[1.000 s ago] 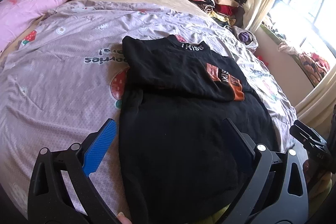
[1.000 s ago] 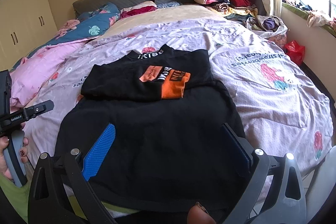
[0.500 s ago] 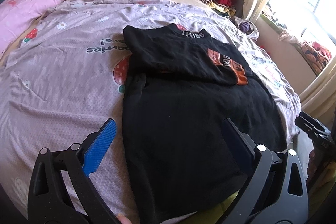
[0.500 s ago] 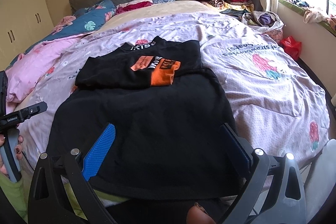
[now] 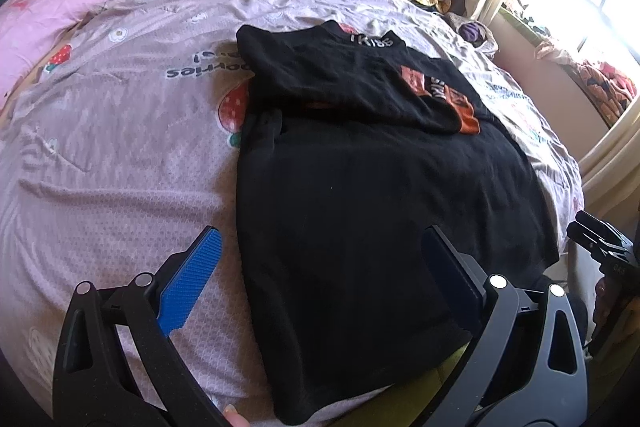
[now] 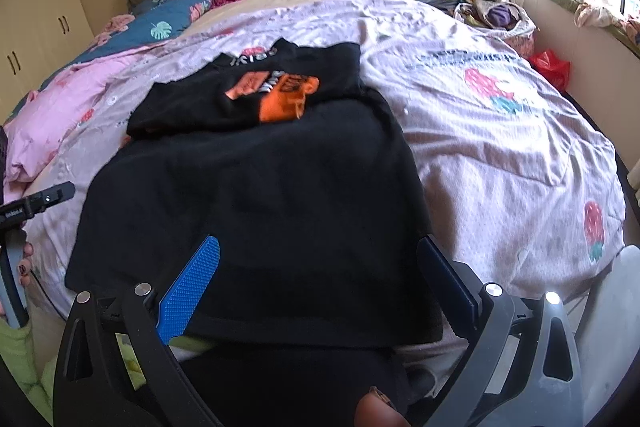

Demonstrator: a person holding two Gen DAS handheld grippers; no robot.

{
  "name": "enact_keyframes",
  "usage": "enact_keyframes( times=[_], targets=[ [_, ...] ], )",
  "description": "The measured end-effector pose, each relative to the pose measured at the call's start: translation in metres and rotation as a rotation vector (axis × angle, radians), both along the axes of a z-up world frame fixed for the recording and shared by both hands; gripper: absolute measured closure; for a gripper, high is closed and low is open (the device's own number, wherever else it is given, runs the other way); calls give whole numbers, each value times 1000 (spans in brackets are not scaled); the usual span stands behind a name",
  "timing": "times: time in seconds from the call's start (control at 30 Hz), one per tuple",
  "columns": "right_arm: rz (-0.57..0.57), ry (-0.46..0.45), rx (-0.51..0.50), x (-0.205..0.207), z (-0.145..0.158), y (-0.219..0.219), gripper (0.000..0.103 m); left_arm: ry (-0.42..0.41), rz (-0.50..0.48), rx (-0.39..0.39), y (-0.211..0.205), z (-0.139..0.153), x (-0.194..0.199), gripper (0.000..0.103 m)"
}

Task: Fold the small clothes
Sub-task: 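Bring both open grippers down to the shirt hem edge, then close both grippers on the black shirt hem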

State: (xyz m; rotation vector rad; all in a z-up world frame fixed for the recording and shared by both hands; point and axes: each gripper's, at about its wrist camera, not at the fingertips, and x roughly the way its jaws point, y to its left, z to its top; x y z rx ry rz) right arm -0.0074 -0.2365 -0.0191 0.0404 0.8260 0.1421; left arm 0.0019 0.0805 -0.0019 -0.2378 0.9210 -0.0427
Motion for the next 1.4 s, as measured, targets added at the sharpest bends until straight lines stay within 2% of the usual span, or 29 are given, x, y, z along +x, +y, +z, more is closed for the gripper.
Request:
enact_keyframes(
  times=[0.2, 0.37, 0.5, 0.6, 0.73, 1.03, 1.13, 1.17, 1.2, 1.4],
  targets=[
    [-17, 50, 25, 4, -14, -14, 5, 36, -10, -6, 5, -12, -7, 10],
    [-17, 63, -8, 3, -19, -21, 5, 58, -9, 1, 11, -23, -17, 10],
    [-28, 79, -8, 2, -25, -28, 5, 106, -30, -44, 15, -36, -23, 40],
    [-27, 90, 8, 1, -28, -34, 5, 124, -58, -113, 14, -45, -30, 51],
    [-18, 100, 4, -3, -29, -40, 5, 149, -71, -140, 9, -54, -38, 52],
    [-20, 150, 61, -7, -42, -57, 5, 140, -85, -109, 6, -63, -40, 52],
    [-7, 138, 79, -8, -40, -56, 10, 136, -79, -89, 5, -63, -40, 57],
    [-2, 135, 74, -9, -40, -54, 21, 136, -75, -87, 6, -62, -41, 58],
    [4, 135, 71, -9, -39, -53, 27, 137, -72, -86, 7, -62, -42, 61],
    [-7, 184, 35, 0, -51, -52, 38, 134, -67, -83, 10, -63, -47, 65]
  ],
)
